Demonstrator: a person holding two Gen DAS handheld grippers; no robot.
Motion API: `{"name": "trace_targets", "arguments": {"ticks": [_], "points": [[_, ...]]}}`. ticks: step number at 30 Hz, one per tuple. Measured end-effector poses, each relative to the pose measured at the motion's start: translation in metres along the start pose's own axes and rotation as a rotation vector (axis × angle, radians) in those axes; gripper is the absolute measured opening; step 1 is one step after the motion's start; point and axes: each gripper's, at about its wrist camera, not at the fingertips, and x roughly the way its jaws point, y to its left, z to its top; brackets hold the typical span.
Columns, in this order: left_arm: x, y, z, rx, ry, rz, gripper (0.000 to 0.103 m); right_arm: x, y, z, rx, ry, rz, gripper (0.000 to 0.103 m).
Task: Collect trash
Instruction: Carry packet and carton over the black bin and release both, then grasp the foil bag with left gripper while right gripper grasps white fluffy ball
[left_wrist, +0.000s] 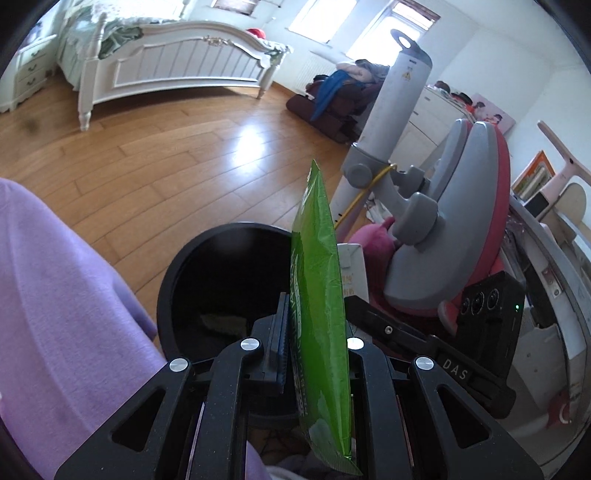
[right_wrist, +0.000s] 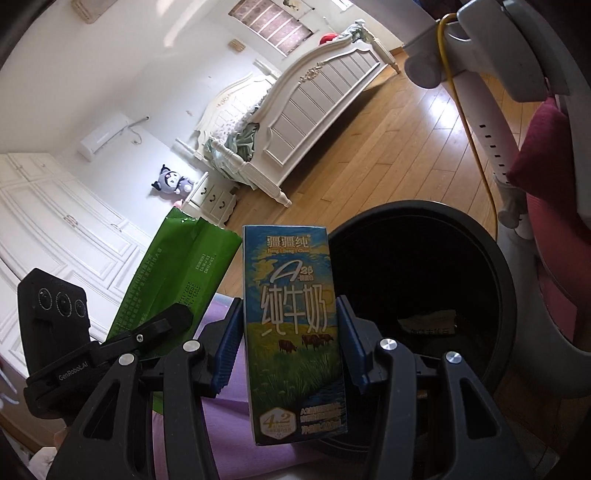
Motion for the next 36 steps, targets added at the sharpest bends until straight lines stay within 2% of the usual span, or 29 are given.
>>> {"name": "trace_targets", "arguments": {"ticks": [11, 12, 13, 14, 15, 16, 20, 22, 27, 29, 33, 36], "points": [[0.015, -0.003, -0.004, 0.022, 0.034, 0.019, 0.013, 0.001, -0.012, -0.007, 0.018, 0.024, -0.032, 0.051], [0.014, -0.004, -0.004, 0.027, 0.036, 0.024, 0.02, 0.0, -0.011, -0.008, 0.024, 0.026, -0.038, 0.052], [0.013, -0.007, -0.003, 0.031, 0.034, 0.036, 0.044, 0.0, -0.011, -0.008, 0.031, 0.031, -0.044, 0.053], [0.011, -0.009, -0.004, 0.035, 0.022, 0.051, 0.057, -0.001, -0.012, -0.008, 0.041, 0.034, -0.049, 0.056], [0.006, -0.011, -0.005, 0.039, -0.001, 0.066, 0.072, -0.003, -0.012, -0.009, 0.055, 0.03, -0.051, 0.066], [0.001, -0.012, -0.006, 0.044, -0.017, 0.073, 0.073, -0.005, -0.011, -0.009, 0.066, 0.021, -0.047, 0.073], [-0.016, -0.014, -0.007, 0.056, -0.022, 0.079, 0.075, -0.012, 0.006, -0.009, 0.04, 0.01, -0.035, 0.073], [-0.03, -0.013, -0.008, 0.052, -0.037, 0.086, 0.082, -0.013, 0.02, -0.01, 0.016, 0.011, -0.017, 0.076], [-0.088, 0.002, -0.003, 0.031, -0.084, 0.114, 0.083, -0.003, 0.07, -0.015, -0.094, 0.046, 0.03, 0.076], [-0.121, 0.015, 0.002, 0.026, -0.123, 0.132, 0.09, 0.007, 0.093, -0.018, -0.148, 0.077, 0.055, 0.076], [-0.191, 0.055, 0.013, 0.023, -0.174, 0.243, 0.097, 0.028, 0.142, -0.029, -0.259, 0.142, 0.102, 0.076], [-0.233, 0.093, 0.025, 0.025, -0.144, 0.346, 0.098, 0.047, 0.177, -0.036, -0.334, 0.197, 0.139, 0.076]]}}
